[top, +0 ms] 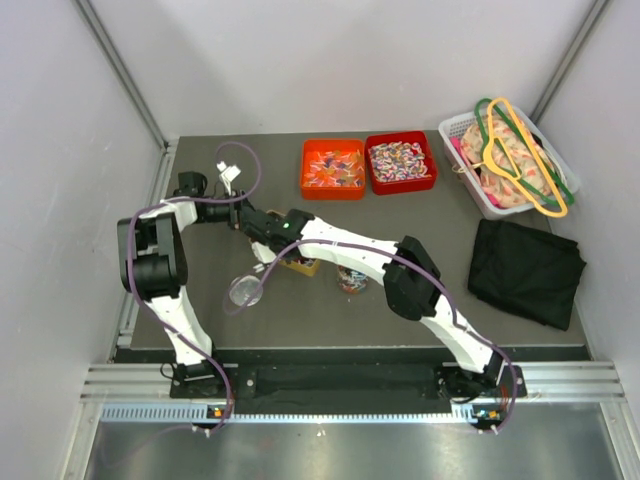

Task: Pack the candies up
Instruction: Scoop the fake candies from the storage box.

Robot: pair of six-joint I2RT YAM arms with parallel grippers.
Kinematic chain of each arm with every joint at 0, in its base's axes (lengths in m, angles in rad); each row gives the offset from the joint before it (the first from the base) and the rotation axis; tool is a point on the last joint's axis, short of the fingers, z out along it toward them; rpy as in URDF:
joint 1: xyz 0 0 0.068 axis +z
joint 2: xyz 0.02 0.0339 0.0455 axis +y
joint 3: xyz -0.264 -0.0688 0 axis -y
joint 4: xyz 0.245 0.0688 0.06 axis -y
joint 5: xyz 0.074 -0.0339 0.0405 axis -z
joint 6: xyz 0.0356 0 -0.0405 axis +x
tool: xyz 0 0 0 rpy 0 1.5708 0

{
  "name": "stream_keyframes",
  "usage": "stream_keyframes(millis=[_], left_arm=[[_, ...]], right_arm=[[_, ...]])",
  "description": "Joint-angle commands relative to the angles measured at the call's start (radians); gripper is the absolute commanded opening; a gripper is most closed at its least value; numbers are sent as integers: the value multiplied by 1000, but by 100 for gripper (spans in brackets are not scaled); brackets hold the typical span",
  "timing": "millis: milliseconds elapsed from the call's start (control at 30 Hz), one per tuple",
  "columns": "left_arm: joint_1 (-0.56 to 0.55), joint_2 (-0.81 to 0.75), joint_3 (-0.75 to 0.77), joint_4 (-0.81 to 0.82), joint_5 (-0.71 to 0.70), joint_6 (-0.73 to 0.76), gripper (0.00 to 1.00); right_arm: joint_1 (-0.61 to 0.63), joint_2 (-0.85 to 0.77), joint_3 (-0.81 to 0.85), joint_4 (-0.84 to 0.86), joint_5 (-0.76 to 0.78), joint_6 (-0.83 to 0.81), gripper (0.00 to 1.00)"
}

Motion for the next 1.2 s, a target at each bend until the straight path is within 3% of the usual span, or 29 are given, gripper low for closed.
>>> stream_keyframes(millis=[0,800,1167], left_arm=[[7,22,-9,-32,52,62,99],[19,48,3,-204,108,229,99],[24,60,12,-261,126,280,99]], right_arm=[[25,32,61,5,10,-1,0],[71,193,187,137,4,91,0],[79,210,193,172,-125,150,0]])
